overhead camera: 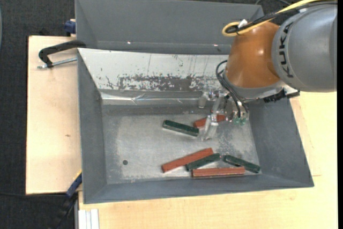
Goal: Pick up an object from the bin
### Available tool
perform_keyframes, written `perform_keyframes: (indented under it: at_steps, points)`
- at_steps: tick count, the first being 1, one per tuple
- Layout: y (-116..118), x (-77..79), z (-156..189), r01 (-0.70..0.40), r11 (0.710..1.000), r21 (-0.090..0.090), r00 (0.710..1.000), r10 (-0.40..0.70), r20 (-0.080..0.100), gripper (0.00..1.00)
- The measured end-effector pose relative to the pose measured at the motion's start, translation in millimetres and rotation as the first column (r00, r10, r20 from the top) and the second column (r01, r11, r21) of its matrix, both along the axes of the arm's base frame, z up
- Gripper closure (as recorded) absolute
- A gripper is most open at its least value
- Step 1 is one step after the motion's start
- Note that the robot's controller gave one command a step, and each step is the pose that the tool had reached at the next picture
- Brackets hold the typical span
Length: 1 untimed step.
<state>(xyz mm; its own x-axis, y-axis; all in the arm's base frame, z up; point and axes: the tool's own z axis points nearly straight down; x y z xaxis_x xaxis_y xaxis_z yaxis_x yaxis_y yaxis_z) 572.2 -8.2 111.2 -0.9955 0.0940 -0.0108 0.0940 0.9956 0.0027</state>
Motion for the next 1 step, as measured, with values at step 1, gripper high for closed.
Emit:
perform_keyframes:
  at_steps: [1]
  points:
    - [-0.5,13.2,-32.7,0.053,0.999,0.0,0.999,-0.053,-0.009,0.0]
